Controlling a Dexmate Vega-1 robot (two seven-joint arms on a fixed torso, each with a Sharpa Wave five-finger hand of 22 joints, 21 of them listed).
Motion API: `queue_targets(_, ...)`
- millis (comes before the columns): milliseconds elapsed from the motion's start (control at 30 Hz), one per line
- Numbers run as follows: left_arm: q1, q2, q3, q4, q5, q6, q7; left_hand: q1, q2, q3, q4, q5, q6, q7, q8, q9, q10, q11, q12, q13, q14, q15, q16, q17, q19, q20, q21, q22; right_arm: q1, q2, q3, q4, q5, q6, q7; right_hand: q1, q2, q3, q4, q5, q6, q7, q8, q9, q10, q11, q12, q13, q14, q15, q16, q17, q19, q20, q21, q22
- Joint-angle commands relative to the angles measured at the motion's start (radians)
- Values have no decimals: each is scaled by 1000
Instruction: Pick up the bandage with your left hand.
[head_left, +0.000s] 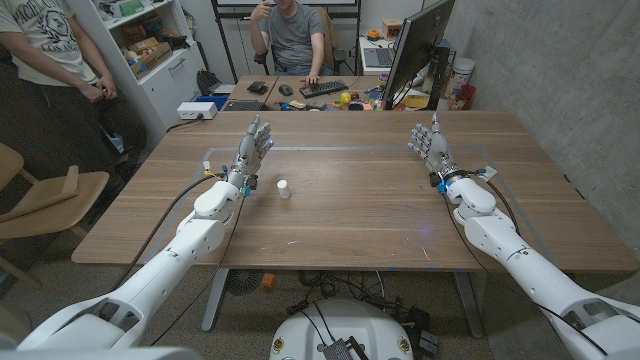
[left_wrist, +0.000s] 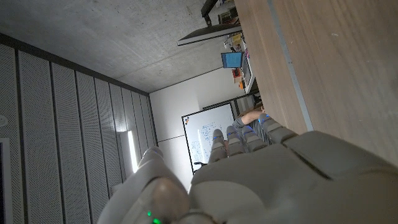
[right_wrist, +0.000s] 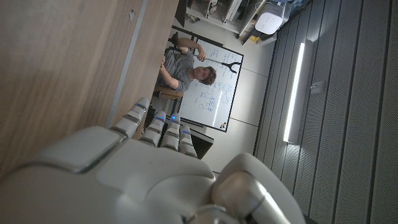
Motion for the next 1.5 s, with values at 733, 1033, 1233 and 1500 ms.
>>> queue_targets(733, -7, 115, 47, -199, 111, 265, 149, 10, 2, 4, -3, 5, 0, -6, 6, 2, -7, -2, 7, 1, -9, 1, 6, 4, 8, 2, 4, 4, -44, 279, 326, -20, -334, -122, 213, 1, 9, -10, -2, 7, 8, -1, 6, 2, 8, 1, 4, 5, 4, -33, 5, 4, 4, 3, 6, 3)
queue_targets(1033, -48, 159, 89, -276, 167, 425, 184, 12, 2, 4, -5, 5, 0, -8, 7, 2, -5, -3, 7, 1, -9, 0, 6, 4, 7, 2, 4, 4, -39, 309, 356, -15, -368, -128, 235, 2, 10, -11, -2, 7, 9, -1, 6, 2, 7, -1, 4, 5, 3, -33, 4, 4, 4, 3, 6, 3)
queue_targets(1233, -68, 171, 115, -306, 205, 496, 208, 19, 0, 5, -10, 5, 2, -7, 8, 2, -1, -6, 9, 1, -8, 1, 7, 3, 6, 8, 3, 3, -34, 321, 369, -7, -382, -130, 246, 2, 10, -11, -2, 7, 9, -2, 6, 2, 7, -1, 4, 5, 3, -33, 4, 4, 4, 3, 6, 3)
queue_targets(1500, -117, 196, 179, -371, 277, 656, 218, 35, -5, 7, -24, 4, 10, -7, 12, 2, 7, -11, 11, 1, -5, 4, 7, 3, 8, 14, 4, 3, -26, 330, 380, 6, -396, -127, 256, 3, 11, -12, -2, 7, 8, -1, 6, 2, 7, 0, 4, 5, 1, -33, 3, 4, 3, 3, 6, 3)
